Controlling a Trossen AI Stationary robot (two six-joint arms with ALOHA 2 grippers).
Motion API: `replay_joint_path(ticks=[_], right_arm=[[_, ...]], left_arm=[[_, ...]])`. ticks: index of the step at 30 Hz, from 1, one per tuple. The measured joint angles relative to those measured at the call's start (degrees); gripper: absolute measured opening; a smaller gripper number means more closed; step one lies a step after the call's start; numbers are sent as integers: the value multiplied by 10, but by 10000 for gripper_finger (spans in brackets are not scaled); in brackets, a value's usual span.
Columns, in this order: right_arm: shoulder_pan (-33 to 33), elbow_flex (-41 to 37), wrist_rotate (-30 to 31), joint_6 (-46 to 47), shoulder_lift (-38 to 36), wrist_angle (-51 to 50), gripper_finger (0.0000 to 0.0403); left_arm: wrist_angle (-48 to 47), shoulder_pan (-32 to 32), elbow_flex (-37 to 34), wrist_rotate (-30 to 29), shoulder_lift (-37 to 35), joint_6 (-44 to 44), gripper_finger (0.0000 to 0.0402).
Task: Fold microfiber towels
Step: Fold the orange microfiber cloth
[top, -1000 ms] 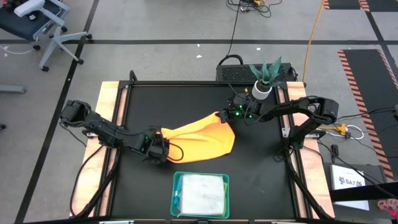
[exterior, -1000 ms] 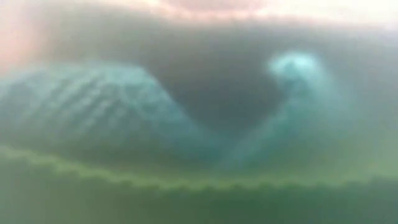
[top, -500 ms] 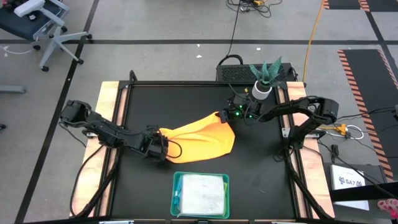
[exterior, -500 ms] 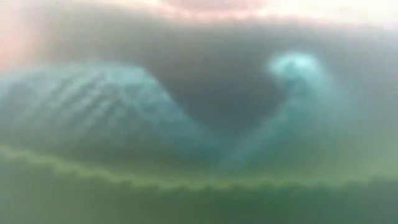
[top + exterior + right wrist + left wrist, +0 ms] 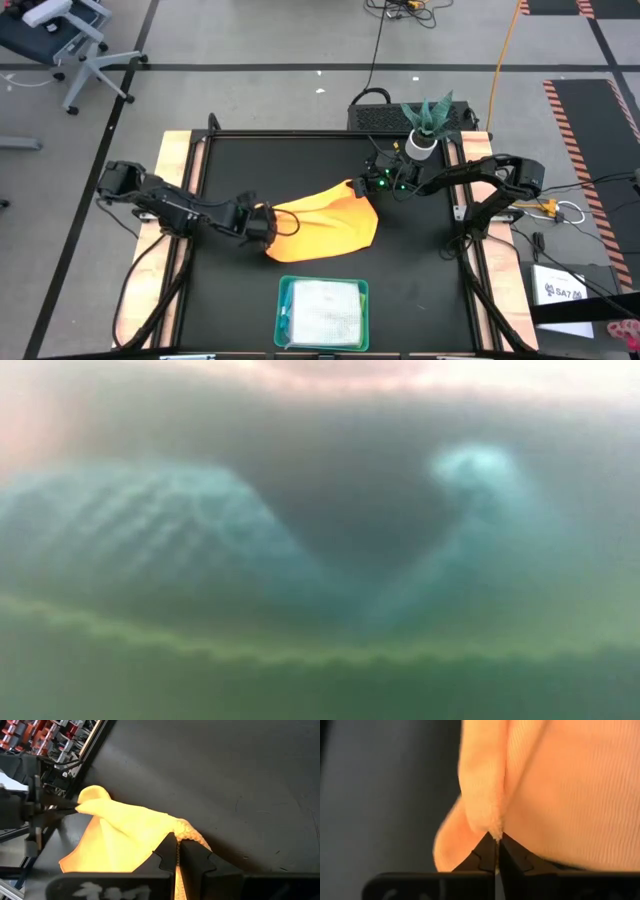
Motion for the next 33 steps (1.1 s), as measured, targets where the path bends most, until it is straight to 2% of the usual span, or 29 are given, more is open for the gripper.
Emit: replay_joint_path(ticks=[6, 15, 20, 25, 29, 33], right_arm=[[0, 0, 0, 7, 0, 0, 4], [0, 0, 0, 7, 0, 0, 4], [0, 0, 0, 7, 0, 0, 4], [0, 0, 0, 7, 0, 0, 4], [0, 0, 0, 9, 0, -1, 4], [0, 0, 0, 14, 0, -5, 4]], left_arm=[[10, 49, 45, -24, 0, 76, 5], [88, 181, 42, -68, 0, 137, 5], [108, 263, 35, -16, 1, 146, 15], [147, 307, 33, 63, 24, 148, 13], [184, 316, 32, 72, 54, 167, 10], [224, 326, 33, 59, 72, 208, 31]])
